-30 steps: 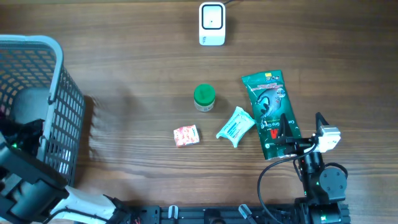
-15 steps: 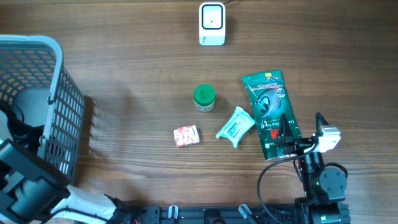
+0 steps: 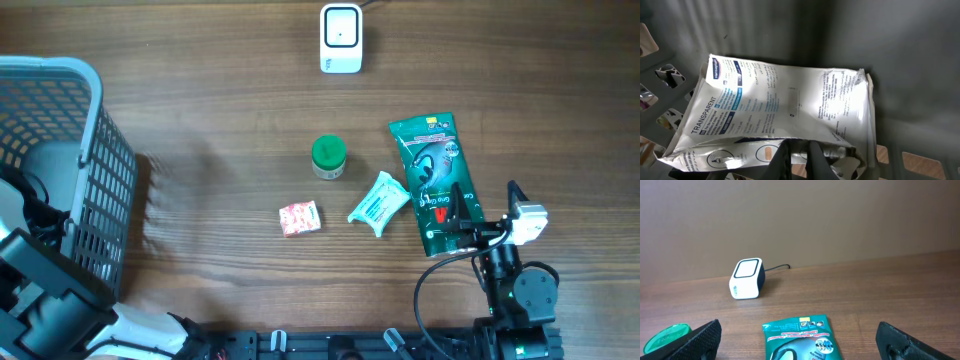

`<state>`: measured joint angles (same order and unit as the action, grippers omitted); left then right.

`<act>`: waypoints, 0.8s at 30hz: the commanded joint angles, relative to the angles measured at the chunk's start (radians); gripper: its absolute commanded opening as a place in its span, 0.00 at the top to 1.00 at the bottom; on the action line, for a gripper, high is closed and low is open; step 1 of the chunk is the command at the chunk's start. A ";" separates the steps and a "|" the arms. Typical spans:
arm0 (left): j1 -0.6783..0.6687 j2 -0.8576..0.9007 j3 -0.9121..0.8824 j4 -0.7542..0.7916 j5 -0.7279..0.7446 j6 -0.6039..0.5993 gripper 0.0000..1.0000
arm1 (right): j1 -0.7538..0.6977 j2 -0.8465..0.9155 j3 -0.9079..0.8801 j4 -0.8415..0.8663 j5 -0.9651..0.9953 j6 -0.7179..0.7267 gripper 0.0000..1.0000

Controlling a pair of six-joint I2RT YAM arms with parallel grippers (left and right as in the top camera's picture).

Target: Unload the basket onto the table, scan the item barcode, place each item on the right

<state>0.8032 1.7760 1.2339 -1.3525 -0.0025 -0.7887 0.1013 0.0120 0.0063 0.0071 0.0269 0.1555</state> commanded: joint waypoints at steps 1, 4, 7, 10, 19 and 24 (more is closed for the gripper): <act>0.001 0.036 -0.047 0.011 -0.069 -0.128 0.96 | 0.000 -0.003 -0.001 0.002 -0.004 0.003 0.00; 0.002 0.036 0.013 0.010 -0.108 -0.167 0.96 | 0.000 -0.003 -0.001 0.002 -0.004 0.003 0.00; 0.002 0.036 0.146 -0.016 -0.134 -0.167 0.96 | 0.000 -0.003 -0.001 0.002 -0.004 0.003 0.00; 0.002 0.036 0.290 -0.060 -0.261 -0.224 0.96 | 0.000 -0.003 -0.001 0.002 -0.004 0.003 0.00; -0.013 0.036 0.356 -0.191 -0.125 -0.136 0.96 | 0.000 -0.003 -0.001 0.002 -0.004 0.003 0.00; -0.114 0.037 0.299 -0.203 0.020 -0.009 0.96 | 0.000 -0.003 -0.001 0.002 -0.004 0.003 0.00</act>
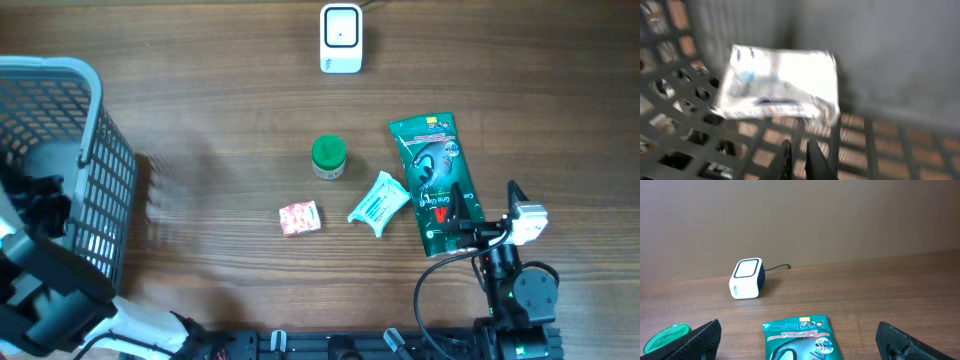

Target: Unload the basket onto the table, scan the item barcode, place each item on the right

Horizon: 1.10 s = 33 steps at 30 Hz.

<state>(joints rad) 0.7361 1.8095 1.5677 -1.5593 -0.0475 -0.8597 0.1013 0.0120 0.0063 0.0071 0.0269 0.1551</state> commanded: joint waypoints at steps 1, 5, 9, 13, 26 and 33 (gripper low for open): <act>-0.059 0.003 -0.055 0.018 0.065 0.064 0.96 | 0.000 -0.003 -0.001 0.002 -0.004 0.004 0.00; -0.070 0.004 -0.189 0.104 0.058 0.068 0.96 | 0.000 -0.003 -0.001 0.002 -0.004 0.004 0.00; -0.071 0.004 -0.268 0.165 0.058 0.068 0.91 | 0.000 -0.003 -0.001 0.002 -0.004 0.004 0.00; -0.070 0.005 -0.291 0.198 0.053 0.068 0.90 | 0.000 -0.003 -0.001 0.002 -0.004 0.004 0.00; -0.070 0.006 -0.323 0.265 -0.056 0.040 0.85 | 0.000 -0.003 -0.001 0.002 -0.004 0.004 0.00; -0.070 0.006 -0.438 0.401 -0.212 -0.040 0.96 | 0.000 -0.003 -0.001 0.002 -0.004 0.004 0.00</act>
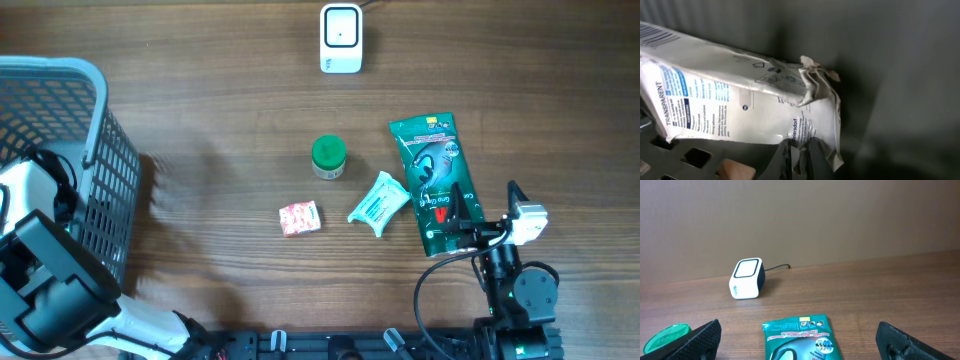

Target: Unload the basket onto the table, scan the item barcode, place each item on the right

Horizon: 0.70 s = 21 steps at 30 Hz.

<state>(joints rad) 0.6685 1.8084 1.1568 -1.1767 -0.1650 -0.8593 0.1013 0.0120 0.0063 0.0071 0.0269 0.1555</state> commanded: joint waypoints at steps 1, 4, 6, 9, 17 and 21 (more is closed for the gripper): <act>-0.003 0.008 -0.027 0.042 -0.095 -0.066 0.96 | 0.000 -0.003 -0.001 0.002 -0.004 0.004 0.00; -0.003 0.008 -0.015 0.108 -0.095 -0.093 0.96 | 0.000 -0.003 -0.001 0.002 -0.004 0.003 0.00; -0.003 0.008 0.036 0.149 -0.096 -0.092 0.94 | 0.000 -0.003 -0.001 0.002 -0.004 0.003 0.00; -0.003 0.008 0.105 0.173 -0.109 -0.092 0.91 | 0.000 -0.003 -0.001 0.002 -0.004 0.003 0.00; -0.011 -0.011 0.462 -0.043 0.139 -0.005 0.54 | 0.000 -0.003 -0.001 0.002 -0.004 0.003 0.00; -0.040 -0.122 0.521 -0.115 0.150 -0.004 0.28 | 0.000 -0.003 -0.001 0.002 -0.004 0.003 0.00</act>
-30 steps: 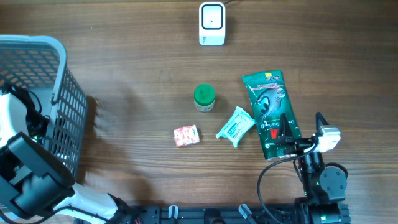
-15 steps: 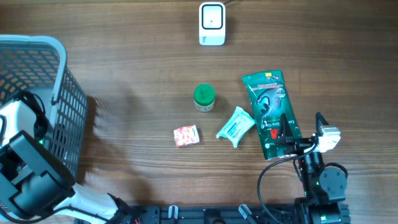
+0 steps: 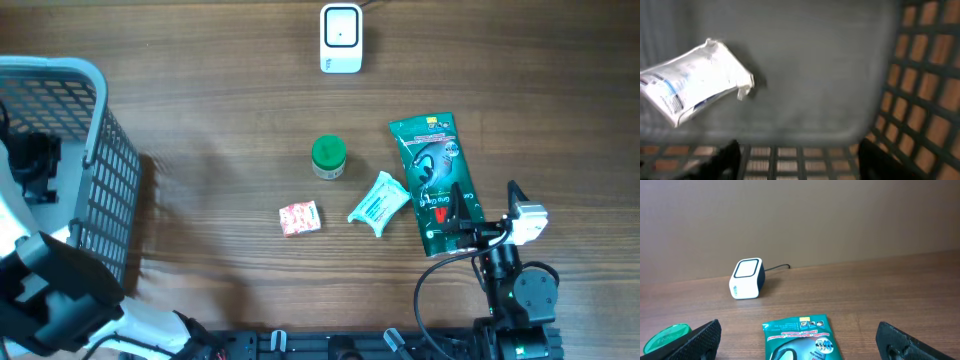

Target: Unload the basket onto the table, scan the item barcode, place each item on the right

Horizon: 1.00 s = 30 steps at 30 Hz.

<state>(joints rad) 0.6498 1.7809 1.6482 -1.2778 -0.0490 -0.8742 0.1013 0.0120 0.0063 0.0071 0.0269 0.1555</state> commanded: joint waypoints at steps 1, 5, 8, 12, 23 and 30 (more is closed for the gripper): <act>-0.032 -0.128 0.030 -0.017 0.034 0.010 0.28 | 0.000 -0.003 -0.001 0.002 -0.004 0.003 0.00; -0.051 -0.248 0.030 0.006 0.033 0.011 0.15 | 0.000 -0.003 -0.001 0.002 -0.004 0.004 0.00; -0.051 -0.303 0.030 0.014 0.022 0.011 0.12 | 0.000 -0.003 -0.001 0.002 -0.004 0.003 0.00; -0.051 -0.347 0.030 0.017 -0.040 0.011 0.11 | 0.000 -0.003 -0.001 0.002 -0.004 0.003 0.00; -0.050 -0.341 -0.042 0.068 -0.324 0.322 0.00 | 0.000 -0.003 -0.001 0.002 -0.004 0.003 0.00; -0.037 -0.435 -0.290 0.248 -0.294 0.568 0.05 | 0.000 -0.003 -0.001 0.002 -0.004 0.004 0.00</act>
<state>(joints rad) 0.6090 1.4380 1.3685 -1.0779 -0.3695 -0.3889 0.1013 0.0120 0.0063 0.0071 0.0269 0.1555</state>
